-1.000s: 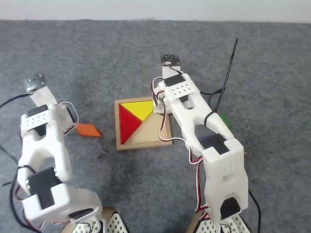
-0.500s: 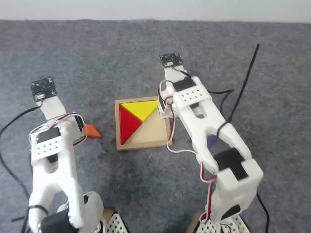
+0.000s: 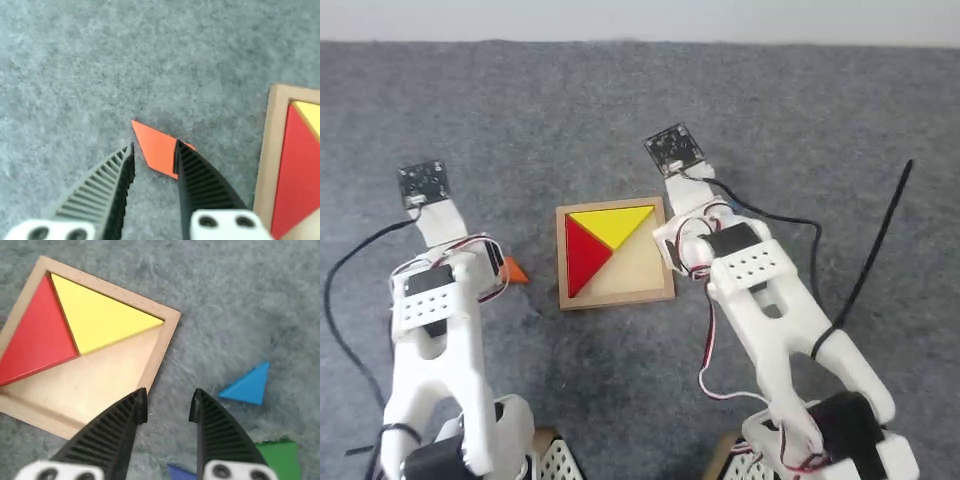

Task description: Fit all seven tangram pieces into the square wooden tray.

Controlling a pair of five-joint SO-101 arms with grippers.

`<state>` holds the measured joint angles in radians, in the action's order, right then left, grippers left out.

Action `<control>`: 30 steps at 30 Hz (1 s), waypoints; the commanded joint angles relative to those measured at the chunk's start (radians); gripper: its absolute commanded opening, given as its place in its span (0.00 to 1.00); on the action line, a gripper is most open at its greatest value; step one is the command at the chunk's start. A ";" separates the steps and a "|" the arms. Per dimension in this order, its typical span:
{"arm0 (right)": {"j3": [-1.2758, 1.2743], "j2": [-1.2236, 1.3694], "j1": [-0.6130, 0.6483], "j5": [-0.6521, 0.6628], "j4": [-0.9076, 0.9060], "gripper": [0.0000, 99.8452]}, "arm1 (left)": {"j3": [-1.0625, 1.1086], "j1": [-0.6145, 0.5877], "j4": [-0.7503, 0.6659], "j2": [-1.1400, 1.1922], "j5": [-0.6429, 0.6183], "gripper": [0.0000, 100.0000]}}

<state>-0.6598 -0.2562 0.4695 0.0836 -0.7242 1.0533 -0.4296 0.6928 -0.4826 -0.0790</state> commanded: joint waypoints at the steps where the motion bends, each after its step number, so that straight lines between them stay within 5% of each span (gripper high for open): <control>1: 0.023 -0.033 -0.070 0.017 0.002 0.16 | -0.010 0.009 -0.020 -0.041 0.014 0.09; 8: 0.127 0.143 -0.197 -0.008 -0.038 0.27 | -0.008 0.011 -0.020 -0.041 0.034 0.08; 17: 0.290 0.344 -0.211 -0.288 -0.096 0.27 | -0.005 0.034 0.002 -0.041 0.040 0.08; 23: 0.397 0.288 -0.228 -0.087 -0.398 0.27 | 0.001 0.038 -0.002 -0.041 0.041 0.08; 30: 0.140 -0.084 -0.246 0.213 -0.440 0.27 | 0.001 0.040 -0.002 -0.041 0.064 0.08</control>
<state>-0.4081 -0.1320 0.2424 0.1695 -1.1538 1.0564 -0.4005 0.6928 -0.4826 -0.0529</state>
